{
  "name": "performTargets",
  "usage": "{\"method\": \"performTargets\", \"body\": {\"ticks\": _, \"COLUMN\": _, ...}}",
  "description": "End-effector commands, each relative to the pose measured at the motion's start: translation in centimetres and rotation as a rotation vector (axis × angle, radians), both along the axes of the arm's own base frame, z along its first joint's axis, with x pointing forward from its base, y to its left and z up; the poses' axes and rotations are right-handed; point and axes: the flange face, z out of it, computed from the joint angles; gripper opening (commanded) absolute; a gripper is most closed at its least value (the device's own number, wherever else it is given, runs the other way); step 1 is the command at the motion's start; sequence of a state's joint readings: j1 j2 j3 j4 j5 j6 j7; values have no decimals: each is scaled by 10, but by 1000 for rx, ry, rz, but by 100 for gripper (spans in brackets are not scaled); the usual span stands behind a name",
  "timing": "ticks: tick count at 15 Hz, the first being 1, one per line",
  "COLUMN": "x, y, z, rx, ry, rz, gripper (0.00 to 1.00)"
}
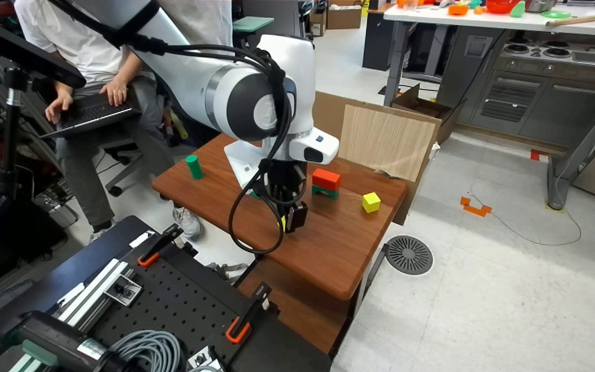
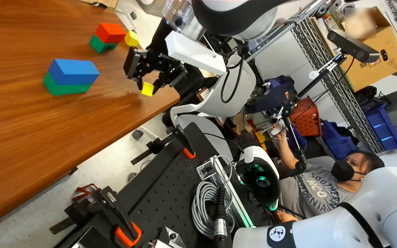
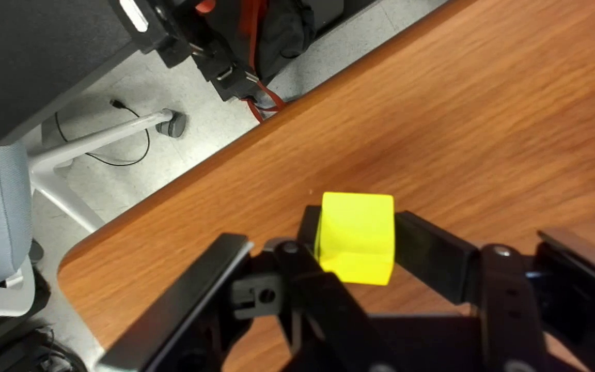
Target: Move the yellow block to the left then to the right
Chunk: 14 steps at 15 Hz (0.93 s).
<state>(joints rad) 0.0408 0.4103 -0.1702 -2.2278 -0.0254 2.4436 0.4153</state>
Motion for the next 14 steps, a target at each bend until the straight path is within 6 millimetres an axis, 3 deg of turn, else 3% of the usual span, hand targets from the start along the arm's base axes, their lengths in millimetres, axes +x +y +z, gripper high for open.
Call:
{"method": "performTargets", "body": {"ticks": 1, "x": 4, "y": -29, "z": 7, "rx": -13, "ry": 30, "rz": -47, "gripper": 14}}
{"method": "performTargets", "body": {"ticks": 7, "x": 18, "y": -68, "z": -11, "rx": -63, "ry": 55, "rz": -115, "gripper": 14}}
{"method": "performTargets", "body": {"ticks": 14, "x": 40, "y": -78, "z": -34, "rx": -143, "ry": 69, "rz": -103, "gripper": 14}}
